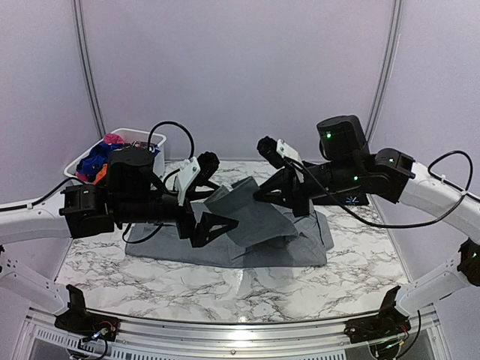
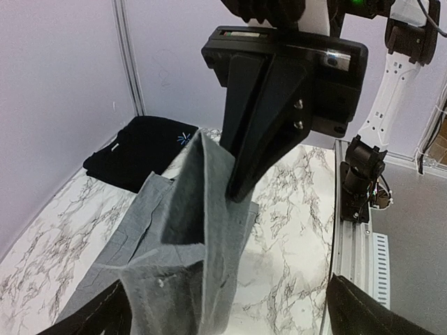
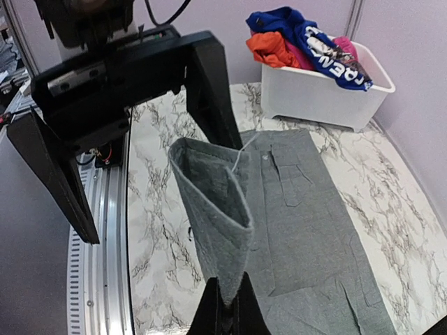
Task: Fold and stack the mixed laundry pile
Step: Adjust the rectangle-folded shirt at the center of the board.
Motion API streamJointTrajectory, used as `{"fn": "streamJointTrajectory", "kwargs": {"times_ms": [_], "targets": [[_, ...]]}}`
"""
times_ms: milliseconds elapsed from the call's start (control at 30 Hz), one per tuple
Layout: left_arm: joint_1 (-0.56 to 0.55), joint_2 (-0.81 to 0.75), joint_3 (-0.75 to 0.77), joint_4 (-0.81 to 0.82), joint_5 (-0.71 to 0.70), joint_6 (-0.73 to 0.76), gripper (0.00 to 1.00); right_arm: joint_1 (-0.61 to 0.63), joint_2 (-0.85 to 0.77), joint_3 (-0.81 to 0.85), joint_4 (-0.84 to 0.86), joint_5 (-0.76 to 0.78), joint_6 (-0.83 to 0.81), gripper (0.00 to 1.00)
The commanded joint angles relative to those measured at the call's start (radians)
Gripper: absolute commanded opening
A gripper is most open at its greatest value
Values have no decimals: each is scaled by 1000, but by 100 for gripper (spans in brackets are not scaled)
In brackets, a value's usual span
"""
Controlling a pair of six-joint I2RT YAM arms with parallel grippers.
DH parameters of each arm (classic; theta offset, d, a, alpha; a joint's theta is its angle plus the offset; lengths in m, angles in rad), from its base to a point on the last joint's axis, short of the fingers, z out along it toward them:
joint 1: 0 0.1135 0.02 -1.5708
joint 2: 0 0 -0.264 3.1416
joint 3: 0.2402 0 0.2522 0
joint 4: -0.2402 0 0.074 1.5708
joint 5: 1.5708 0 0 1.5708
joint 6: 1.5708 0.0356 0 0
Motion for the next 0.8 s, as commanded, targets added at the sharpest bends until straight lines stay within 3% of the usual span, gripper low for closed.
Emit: {"fn": "streamJointTrajectory", "kwargs": {"times_ms": [0,67,233,367,400,533,567,667,767], "targets": [[5,23,65,-134,-7,-3,99,38,29,59,-123,-9,-91,0],[4,35,88,-147,7,2,97,46,32,59,-122,-5,-90,0],[5,94,155,-211,86,35,67,57,38,63,-111,11,-91,0],[5,127,186,-241,116,44,59,60,45,75,-117,19,-100,0],[5,132,192,-244,118,47,53,61,46,78,-119,21,-104,0],[8,139,213,-252,99,57,7,61,46,76,-118,41,-103,0],[12,139,216,-251,79,56,0,57,41,68,-106,55,-88,4],[53,145,238,-248,-2,30,0,10,8,24,-32,97,4,40],[111,170,279,-238,-107,29,0,-70,-45,-29,51,152,93,64]]}}
